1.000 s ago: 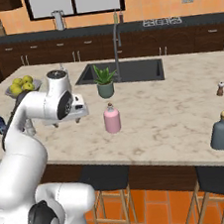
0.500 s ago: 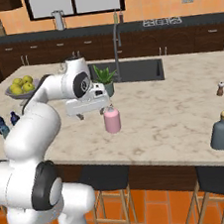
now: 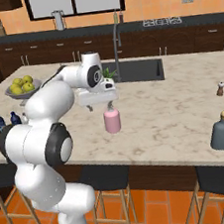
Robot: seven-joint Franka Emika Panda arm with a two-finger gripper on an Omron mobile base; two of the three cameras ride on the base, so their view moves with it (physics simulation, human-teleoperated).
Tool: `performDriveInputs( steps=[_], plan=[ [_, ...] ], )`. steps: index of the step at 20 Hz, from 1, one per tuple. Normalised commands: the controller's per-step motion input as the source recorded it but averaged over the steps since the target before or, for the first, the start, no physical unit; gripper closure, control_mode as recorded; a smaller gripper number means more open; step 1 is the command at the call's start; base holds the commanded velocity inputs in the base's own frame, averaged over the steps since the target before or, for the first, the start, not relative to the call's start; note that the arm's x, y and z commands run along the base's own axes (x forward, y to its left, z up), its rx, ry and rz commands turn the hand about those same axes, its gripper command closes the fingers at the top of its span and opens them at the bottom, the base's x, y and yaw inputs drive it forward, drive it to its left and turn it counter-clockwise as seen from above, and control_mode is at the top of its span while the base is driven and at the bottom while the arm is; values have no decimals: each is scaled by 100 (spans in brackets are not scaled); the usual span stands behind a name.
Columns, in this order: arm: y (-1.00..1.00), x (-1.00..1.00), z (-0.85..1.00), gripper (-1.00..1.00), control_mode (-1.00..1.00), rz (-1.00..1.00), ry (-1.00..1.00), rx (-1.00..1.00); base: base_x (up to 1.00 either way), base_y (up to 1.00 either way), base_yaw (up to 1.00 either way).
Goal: Move the plastic bottles in the middle to the plastics group, and the glass bottles in the middle to the glass group.
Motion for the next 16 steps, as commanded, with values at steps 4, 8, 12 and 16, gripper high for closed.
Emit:
performDriveInputs(
  steps=[4,8,12,16],
  plan=[
    [0,0,-2,-100,-100,0,-33,3,0,0,0],
    [0,7,-2,-100,-100,0,-28,0,0,0,0],
    [0,44,0,-100,-100,0,-1,0,0,0,0],
    [-3,34,0,-100,-100,0,0,0,0,0,0]
  ],
)
